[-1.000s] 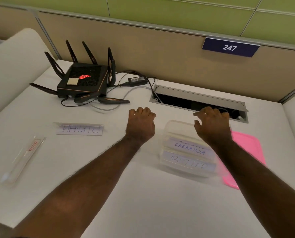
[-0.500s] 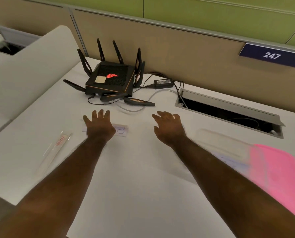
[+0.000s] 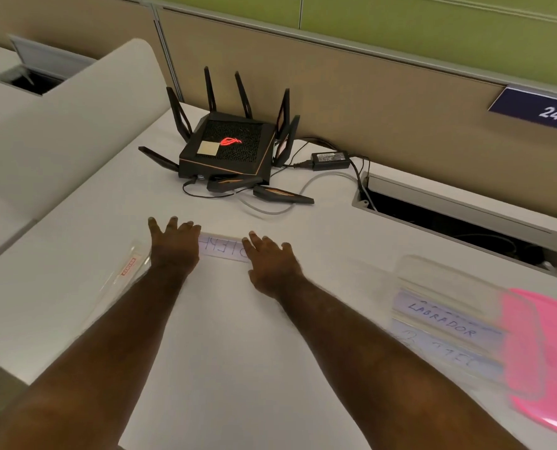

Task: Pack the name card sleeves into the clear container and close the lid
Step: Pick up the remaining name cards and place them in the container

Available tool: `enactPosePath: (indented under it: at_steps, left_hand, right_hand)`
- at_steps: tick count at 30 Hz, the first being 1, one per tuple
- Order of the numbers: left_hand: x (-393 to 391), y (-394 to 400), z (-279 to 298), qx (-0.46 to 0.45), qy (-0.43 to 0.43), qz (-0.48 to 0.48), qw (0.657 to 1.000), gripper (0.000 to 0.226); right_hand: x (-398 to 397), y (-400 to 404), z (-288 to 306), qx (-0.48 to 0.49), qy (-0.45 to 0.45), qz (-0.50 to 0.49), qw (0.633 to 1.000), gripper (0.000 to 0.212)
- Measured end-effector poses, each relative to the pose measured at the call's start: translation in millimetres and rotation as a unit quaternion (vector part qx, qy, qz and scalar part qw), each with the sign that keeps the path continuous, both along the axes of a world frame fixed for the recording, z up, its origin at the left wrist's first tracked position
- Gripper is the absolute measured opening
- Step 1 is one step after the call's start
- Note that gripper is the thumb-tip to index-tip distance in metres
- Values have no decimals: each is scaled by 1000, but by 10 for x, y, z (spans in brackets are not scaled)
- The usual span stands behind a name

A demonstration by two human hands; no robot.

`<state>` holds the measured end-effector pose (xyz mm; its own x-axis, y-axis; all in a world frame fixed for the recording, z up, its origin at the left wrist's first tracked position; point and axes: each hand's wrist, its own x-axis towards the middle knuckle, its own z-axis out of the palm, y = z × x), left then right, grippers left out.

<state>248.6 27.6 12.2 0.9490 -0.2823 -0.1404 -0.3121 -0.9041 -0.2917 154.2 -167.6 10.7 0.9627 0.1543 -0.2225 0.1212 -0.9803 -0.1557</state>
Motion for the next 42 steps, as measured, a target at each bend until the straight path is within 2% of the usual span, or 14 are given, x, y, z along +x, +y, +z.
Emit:
enactPosePath:
  at_steps: [6, 9, 11, 13, 15, 18, 22, 25, 26, 29, 33, 35, 37, 42]
  left_hand:
    - [126, 37, -26, -47, -3, -52, 998, 24]
    - [134, 83, -58, -79, -6, -106, 991, 23]
    - [63, 55, 36, -107, 4, -100, 989, 16]
    - [12, -10, 129, -159, 3, -66, 985, 23]
    - [-25, -65, 182, -186, 6, -29, 982, 27]
    - [-126, -148, 212, -261, -28, -12, 965, 30]
    - [-319, -385, 286, -399, -19, 2, 917, 27]
    - [-472, -673, 427, -480, 81, 11, 873, 26]
    - [-536, -773, 481, -520, 132, 26, 843, 26]
    - [-794, -1092, 611, -642, 289, 89, 705, 25]
    - [-1123, -1495, 701, -714, 385, 105, 576, 25]
    - [-1262, -1689, 732, -739, 408, 101, 526, 27]
    - [-1379, -1875, 762, -749, 415, 99, 507, 27]
    - [-1524, -2205, 782, -715, 412, 83, 559, 20]
  right_hand:
    - [-30, -14, 20, 25, -1, -5, 1000, 68]
    - [-67, -77, 67, 67, -10, -13, 998, 66]
    - [-99, -150, 159, 118, -27, -39, 992, 69]
    - [-108, -262, 262, 176, -32, -87, 980, 75]
    - [-97, -398, 355, 278, -36, -137, 950, 81]
    - [-73, -611, 492, 467, -49, -154, 870, 82]
    - [-124, -929, 878, 538, -19, -199, 819, 85]
    - [-295, -1167, 1023, 538, 0, -184, 823, 85]
    - [-371, -1237, 1053, 535, 10, -176, 826, 83]
    - [-585, -1402, 1123, 529, 50, -161, 832, 72]
    - [-920, -1481, 1153, 507, 103, -179, 837, 63]
    - [-1096, -1511, 1126, 487, 104, -187, 847, 57]
    - [-1254, -1568, 1108, 484, 93, -213, 843, 55]
    - [-1575, -1811, 1116, 488, 33, -276, 828, 49]
